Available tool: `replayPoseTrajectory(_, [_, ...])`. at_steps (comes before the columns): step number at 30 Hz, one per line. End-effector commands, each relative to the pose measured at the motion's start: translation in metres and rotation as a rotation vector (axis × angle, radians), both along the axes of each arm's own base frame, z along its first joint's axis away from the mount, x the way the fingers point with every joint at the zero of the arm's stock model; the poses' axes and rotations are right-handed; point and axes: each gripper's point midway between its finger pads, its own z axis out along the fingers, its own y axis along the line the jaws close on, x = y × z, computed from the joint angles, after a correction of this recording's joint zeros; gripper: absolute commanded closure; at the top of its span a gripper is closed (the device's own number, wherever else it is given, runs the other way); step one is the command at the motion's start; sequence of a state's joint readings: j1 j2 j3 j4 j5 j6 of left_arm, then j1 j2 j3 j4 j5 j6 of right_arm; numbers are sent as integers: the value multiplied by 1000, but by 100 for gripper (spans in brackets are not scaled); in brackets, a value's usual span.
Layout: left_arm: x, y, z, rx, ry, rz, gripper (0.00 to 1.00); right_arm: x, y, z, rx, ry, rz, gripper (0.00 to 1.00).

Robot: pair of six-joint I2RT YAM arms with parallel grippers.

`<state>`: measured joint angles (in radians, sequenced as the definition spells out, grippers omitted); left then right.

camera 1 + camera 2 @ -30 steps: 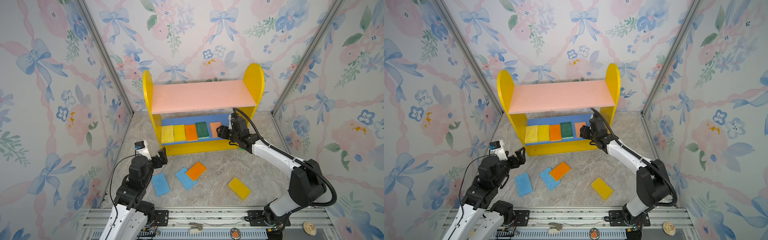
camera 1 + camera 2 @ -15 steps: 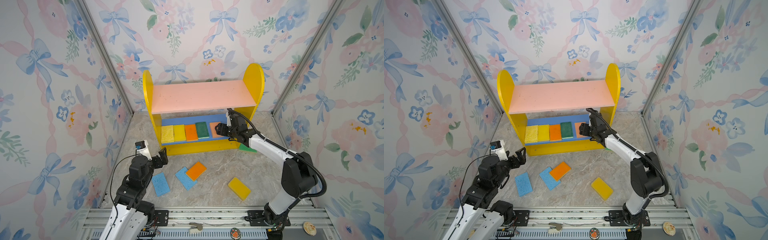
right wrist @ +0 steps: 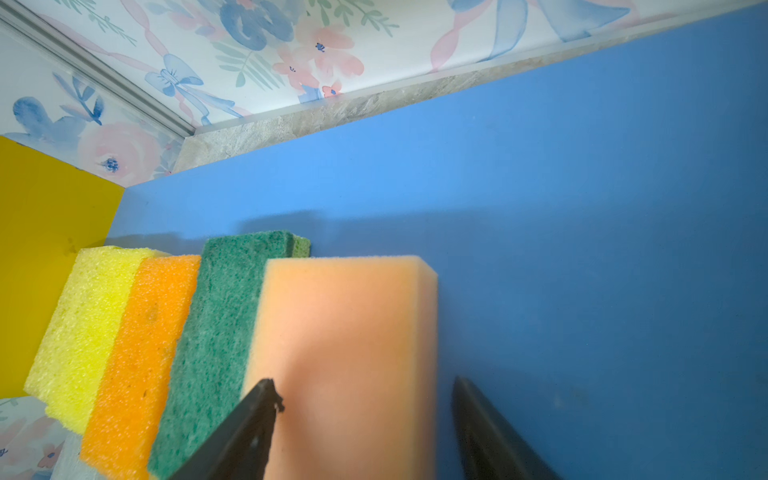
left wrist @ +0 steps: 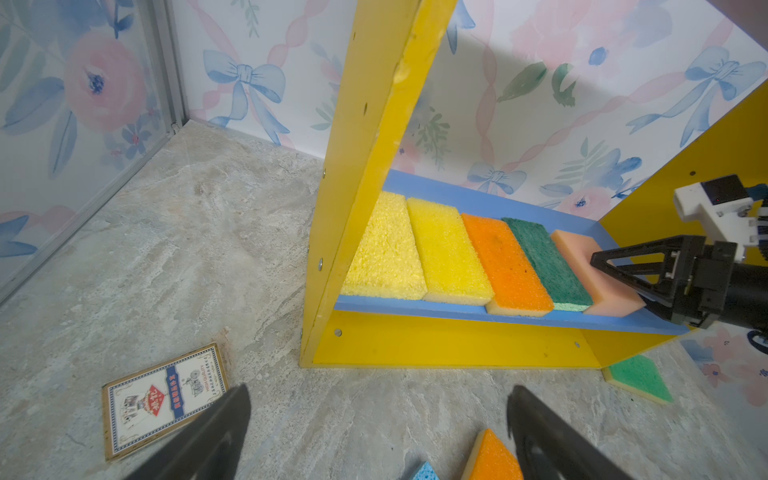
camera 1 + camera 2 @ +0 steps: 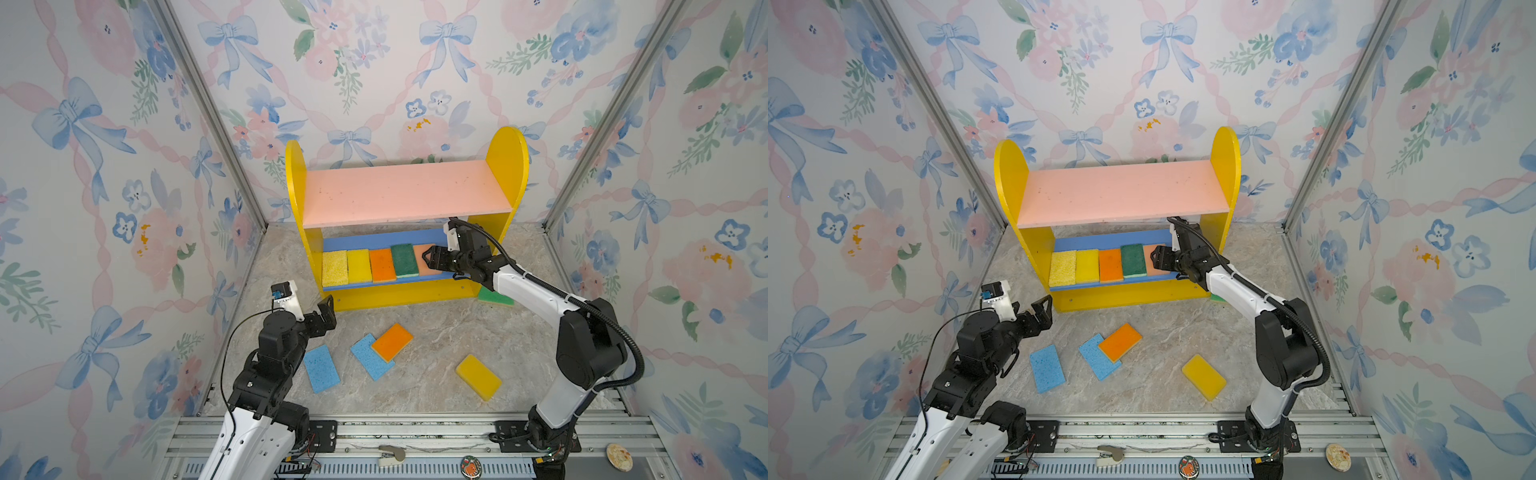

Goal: Place and organize the cleaning sponges onto the shelf
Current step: 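Press the pink sponge upright beside the green sponge with the right gripper, then release the pink sponge and move the right gripper to the green sponge on the table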

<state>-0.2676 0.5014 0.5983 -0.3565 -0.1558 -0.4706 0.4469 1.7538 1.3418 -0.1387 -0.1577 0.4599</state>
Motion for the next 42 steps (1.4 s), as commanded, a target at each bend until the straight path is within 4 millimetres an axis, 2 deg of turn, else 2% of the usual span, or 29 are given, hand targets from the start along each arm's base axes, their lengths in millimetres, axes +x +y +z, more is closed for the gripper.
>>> replayPoseTrajectory(1, [1,-1,-5,21,7,-14,2,0,-8,-5,-48,27,-32,27])
replayPoseTrajectory(5, [1,-1,-5,21,8,-14,2,-2,-31,-5,-91,48,-135,20])
replayPoseTrajectory(8, [1,-1,-5,21,10,-15,2,-4,-30,6,-51,2,-135,15])
replayPoseTrajectory(12, [2,-2,-5,22,10,-17,2,-8,-23,21,-5,-31,-98,13])
replayPoseTrajectory(13, [1,-1,-5,21,8,-17,2,-11,-23,30,11,-53,-95,13])
replayPoseTrajectory(20, [0,-2,-3,18,2,-20,2,-46,-26,63,26,-138,-81,12])
replayPoseTrajectory(26, [0,-4,-3,17,2,-31,2,-87,-34,70,19,-140,-63,9])
replayPoseTrajectory(31, [1,-12,-5,7,7,-73,2,-141,-31,55,-26,-64,5,3])
replayPoseTrajectory(34, [2,-21,-9,-9,29,-117,2,-178,-27,28,-91,39,56,0])
replayPoseTrajectory(36, [4,-30,-14,-24,59,-160,2,-197,-29,7,-98,104,54,2])
replayPoseTrajectory(39, [5,-45,-26,-83,127,-221,2,-211,-61,-23,-60,195,-98,3])
replayPoseTrajectory(42, [5,-56,-38,-121,177,-263,2,-208,-102,-40,63,242,-292,3])
